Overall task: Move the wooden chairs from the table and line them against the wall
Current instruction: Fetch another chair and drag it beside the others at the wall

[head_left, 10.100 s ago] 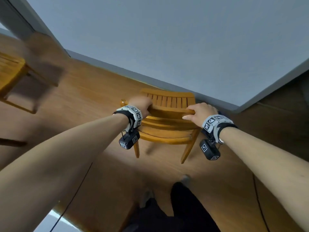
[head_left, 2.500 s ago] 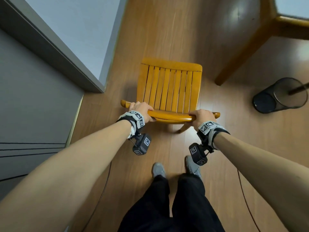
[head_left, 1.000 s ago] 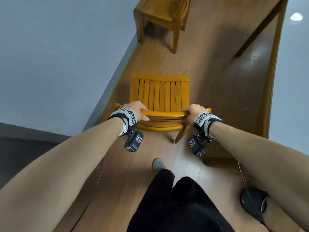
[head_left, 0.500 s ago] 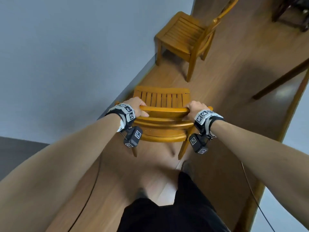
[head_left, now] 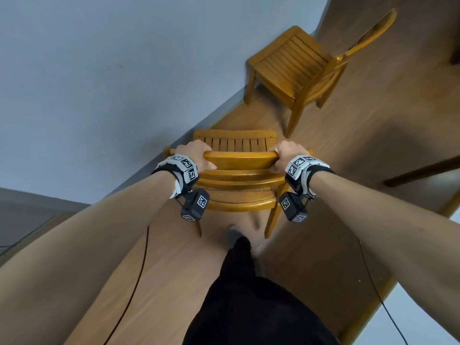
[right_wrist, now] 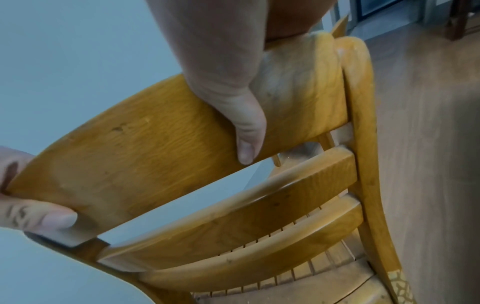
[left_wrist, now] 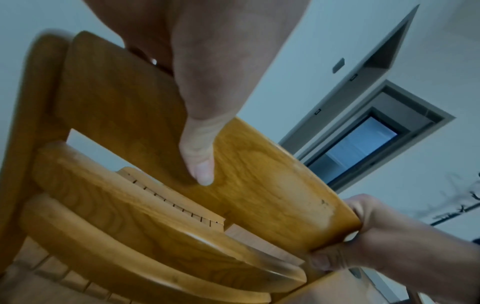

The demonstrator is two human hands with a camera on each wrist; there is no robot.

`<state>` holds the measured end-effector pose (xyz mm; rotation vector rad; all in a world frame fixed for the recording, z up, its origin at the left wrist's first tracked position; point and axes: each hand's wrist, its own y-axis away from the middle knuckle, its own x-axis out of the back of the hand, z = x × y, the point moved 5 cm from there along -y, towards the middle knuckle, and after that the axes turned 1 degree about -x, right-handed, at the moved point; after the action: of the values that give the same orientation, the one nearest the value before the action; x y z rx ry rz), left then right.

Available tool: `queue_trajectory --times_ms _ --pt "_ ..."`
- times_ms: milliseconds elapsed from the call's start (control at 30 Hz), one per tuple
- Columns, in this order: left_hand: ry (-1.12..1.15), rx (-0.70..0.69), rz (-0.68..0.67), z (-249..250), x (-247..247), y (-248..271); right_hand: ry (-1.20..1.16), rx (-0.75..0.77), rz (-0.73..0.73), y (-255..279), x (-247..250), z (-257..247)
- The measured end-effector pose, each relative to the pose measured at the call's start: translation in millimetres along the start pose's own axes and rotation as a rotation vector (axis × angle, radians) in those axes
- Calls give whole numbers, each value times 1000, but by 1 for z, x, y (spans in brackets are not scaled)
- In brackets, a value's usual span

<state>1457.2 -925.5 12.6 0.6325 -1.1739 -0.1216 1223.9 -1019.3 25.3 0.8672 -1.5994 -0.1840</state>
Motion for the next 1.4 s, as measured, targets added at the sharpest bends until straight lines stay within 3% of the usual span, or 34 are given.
queue_trajectory --times_ms 267,533,767,1033,1400 --pt "52 118 -5 9 9 0 4 86 0 -15 5 6" --pt "65 117 28 25 -51 42 97 109 -4 -2 -34 33" --pt "182 79 -62 34 -91 30 190 105 21 -32 -46 50" --pt "286 37 -107 23 -50 -29 195 88 55 -89 1 35" --pt "279 114 -83 12 -3 -108 255 152 22 -173 48 20"
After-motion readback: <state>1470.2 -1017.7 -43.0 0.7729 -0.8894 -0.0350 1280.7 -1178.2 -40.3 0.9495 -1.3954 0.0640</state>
